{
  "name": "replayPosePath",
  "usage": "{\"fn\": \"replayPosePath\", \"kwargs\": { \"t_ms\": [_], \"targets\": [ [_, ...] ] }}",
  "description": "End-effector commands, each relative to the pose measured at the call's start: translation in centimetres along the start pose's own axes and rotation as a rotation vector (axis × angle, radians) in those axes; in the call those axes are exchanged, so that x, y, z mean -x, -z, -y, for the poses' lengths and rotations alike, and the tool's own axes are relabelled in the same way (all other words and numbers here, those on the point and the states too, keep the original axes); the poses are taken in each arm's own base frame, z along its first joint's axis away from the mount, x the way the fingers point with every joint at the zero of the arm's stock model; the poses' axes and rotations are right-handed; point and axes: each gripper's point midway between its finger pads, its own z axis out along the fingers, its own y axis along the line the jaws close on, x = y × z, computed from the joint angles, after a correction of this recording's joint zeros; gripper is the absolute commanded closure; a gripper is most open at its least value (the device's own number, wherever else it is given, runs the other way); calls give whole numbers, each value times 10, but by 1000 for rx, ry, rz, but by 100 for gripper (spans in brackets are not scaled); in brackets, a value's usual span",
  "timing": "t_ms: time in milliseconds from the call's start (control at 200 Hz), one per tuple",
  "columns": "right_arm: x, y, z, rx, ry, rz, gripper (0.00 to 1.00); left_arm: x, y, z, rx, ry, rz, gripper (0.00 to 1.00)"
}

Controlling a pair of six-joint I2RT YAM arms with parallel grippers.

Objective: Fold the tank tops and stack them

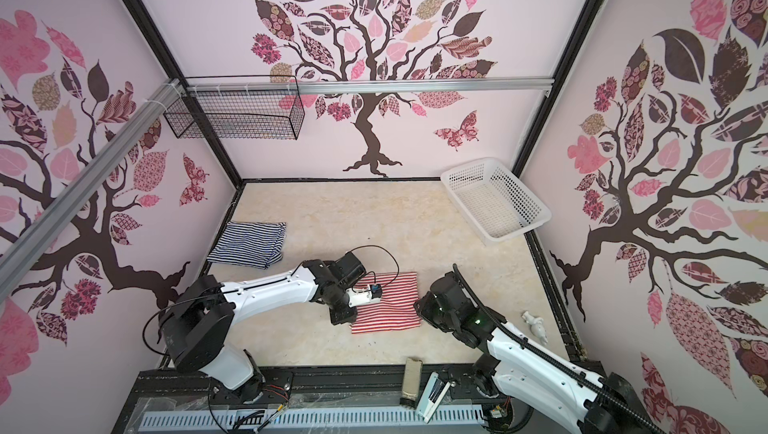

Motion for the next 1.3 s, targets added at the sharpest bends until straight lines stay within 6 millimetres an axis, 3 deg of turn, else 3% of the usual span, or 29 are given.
{"fn": "replayPosePath", "kwargs": {
  "t_ms": [0,145,280,500,715,820,996,1141,1296],
  "targets": [
    [-2,-1,-4,-18,20,-16,73,27,19,6,-38,1,89,68],
    [-13,-15,-1,-13,24,-65,73,37,13,16,-115,7,93,68],
    [-21,-26,-2,2,36,-106,73,33,3,25,-164,-10,87,68],
    [-32,-37,22,-80,17,-151,74,7,-20,28,-164,-16,-44,68],
    [-34,-27,58,-190,-50,-120,73,-20,-38,33,-162,-37,-157,69],
    [-38,-23,61,-181,-53,-131,73,-24,-37,32,-145,-42,-164,69],
    [-28,-8,33,-105,-1,-105,73,-10,-12,23,-61,-32,-74,65],
    [-14,6,1,-59,44,-72,71,11,33,5,14,22,85,59],
    [-7,4,-21,-44,82,-71,71,13,88,-47,102,178,238,57]
  ]
}}
